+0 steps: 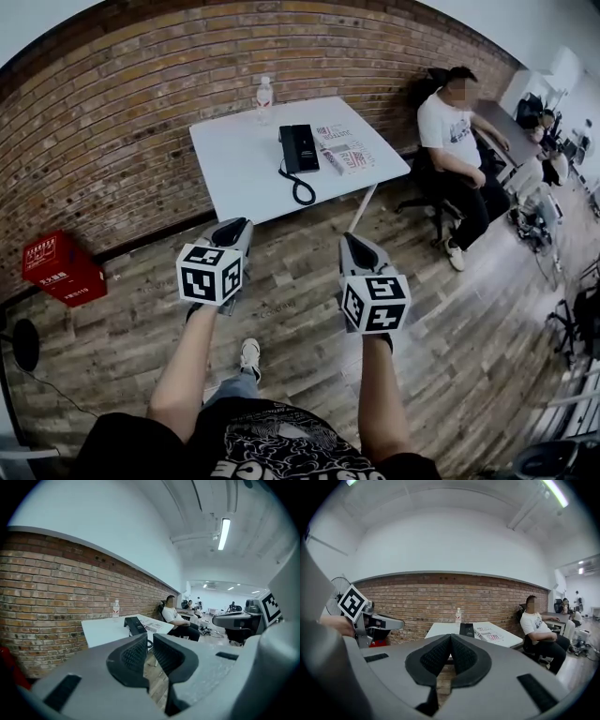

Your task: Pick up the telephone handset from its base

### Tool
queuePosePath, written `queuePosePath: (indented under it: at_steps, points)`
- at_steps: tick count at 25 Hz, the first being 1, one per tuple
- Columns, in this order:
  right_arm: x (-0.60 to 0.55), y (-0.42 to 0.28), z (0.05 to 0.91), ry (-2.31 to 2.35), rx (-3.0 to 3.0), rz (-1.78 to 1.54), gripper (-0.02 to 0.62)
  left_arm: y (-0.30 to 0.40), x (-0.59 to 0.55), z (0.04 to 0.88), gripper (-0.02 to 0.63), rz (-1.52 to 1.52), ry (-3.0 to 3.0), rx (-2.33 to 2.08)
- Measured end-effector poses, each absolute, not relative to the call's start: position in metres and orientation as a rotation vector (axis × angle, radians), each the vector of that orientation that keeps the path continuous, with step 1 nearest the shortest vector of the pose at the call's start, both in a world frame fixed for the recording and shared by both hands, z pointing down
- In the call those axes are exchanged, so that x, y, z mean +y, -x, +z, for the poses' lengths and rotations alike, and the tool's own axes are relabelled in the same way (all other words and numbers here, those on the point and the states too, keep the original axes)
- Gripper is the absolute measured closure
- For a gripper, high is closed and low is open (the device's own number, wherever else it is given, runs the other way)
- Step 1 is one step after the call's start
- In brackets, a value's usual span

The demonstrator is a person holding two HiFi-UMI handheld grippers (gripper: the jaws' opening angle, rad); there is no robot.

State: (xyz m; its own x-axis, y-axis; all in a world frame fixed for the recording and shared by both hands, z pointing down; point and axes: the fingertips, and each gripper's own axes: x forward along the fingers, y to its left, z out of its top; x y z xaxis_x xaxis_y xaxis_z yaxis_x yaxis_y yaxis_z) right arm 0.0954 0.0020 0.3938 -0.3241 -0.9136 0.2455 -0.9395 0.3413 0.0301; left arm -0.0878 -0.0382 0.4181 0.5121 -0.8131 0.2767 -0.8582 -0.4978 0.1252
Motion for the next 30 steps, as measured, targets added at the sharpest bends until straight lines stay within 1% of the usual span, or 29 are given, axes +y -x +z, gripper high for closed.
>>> queuePosePath:
  at_steps: [4, 19, 22, 30]
  points:
    - [-0.037, -0.082, 0.397, -1.658, -2.378, 0.181, 0.595, 0.097, -0.079, 0.422, 0.557, 0.256, -2.495, -1.399]
    - [-0.144, -0.051, 0.392, -1.694, -2.305, 0.215, 0.595, 0.114, -0.197, 0.427, 0.488, 0.272, -2.512, -1.241]
    - [-0.158, -0.044, 0.393, -1.7, -2.286, 0.216, 0.595, 0.117, -0.213, 0.432, 0.459, 0.268, -2.516, -1.203]
    - [-0.189, -0.029, 0.397, -1.719, -2.254, 0.23, 0.594, 0.122, -0.249, 0.441, 0.443, 0.238, -2.51, -1.109]
